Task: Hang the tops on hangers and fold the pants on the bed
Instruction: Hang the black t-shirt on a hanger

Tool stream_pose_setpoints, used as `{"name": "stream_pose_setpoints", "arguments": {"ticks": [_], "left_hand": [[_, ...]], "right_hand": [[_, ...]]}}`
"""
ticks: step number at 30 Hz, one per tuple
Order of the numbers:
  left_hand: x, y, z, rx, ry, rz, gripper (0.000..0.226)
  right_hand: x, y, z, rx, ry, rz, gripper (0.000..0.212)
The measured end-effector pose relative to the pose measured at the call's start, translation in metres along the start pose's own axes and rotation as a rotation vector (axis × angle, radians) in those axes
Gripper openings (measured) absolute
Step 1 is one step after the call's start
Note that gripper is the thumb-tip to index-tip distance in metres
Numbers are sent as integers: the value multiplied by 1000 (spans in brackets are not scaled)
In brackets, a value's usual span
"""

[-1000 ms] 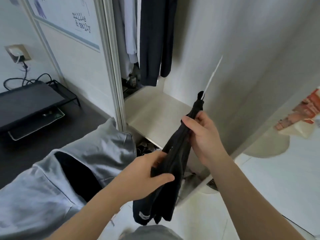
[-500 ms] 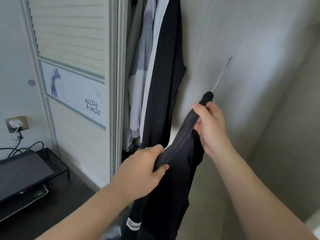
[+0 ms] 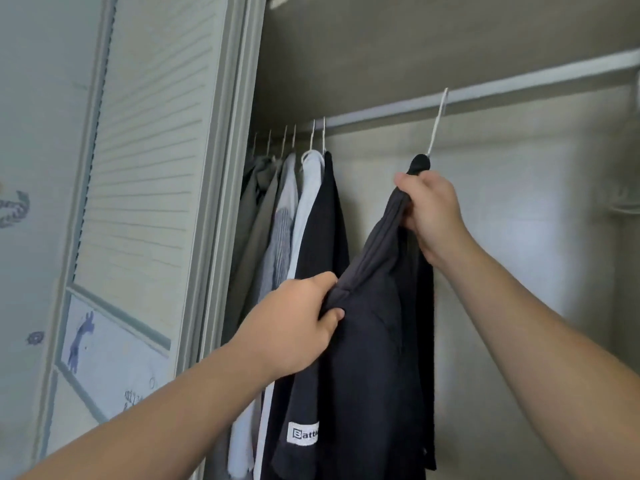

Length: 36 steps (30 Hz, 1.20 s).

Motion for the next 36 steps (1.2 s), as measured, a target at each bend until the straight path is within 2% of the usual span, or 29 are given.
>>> {"name": "stream_pose_setpoints", "arguments": {"ticks": [2, 8, 15, 19, 23, 26, 28, 31, 34, 36], "left_hand": [[6, -11, 30, 25, 29, 78, 16], [24, -36, 91, 73, 62, 304, 25], [29, -43, 124, 90, 51, 476, 9], [20, -41, 127, 55, 22, 525, 15], [9, -34, 126, -17, -8, 614, 10], [4, -31, 127, -47, -31, 658, 10], [1, -29, 129, -58, -41, 682, 9], [-4, -25, 130, -72, -47, 712, 11], [-9, -22, 130, -80, -51, 726, 14], [-11, -22, 129, -79, -57, 729, 15]], "right_hand": [[-7, -5, 35, 2, -38, -8, 37], [-18, -10, 124, -14, -73, -119, 35], [0, -24, 178, -20, 0, -193, 30], [18, -29, 182, -36, 63, -209, 32], [35, -21, 169, -108, 139, -194, 31], [34, -17, 161, -111, 129, -198, 26], [32, -12, 159, -149, 117, -284, 22], [32, -2, 154, -237, 95, -510, 36], [36, 11, 148, -321, 104, -607, 57], [39, 18, 149, -319, 75, -598, 50]]}}
Point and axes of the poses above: each hand's wrist, its own z-axis towards the middle knuckle, its own y-axis out of the palm, x = y × z, the point moved 4 cm from there along z, towards the middle knuckle, and after that the axes turned 2 degrees about -x, right-handed, at the moved point
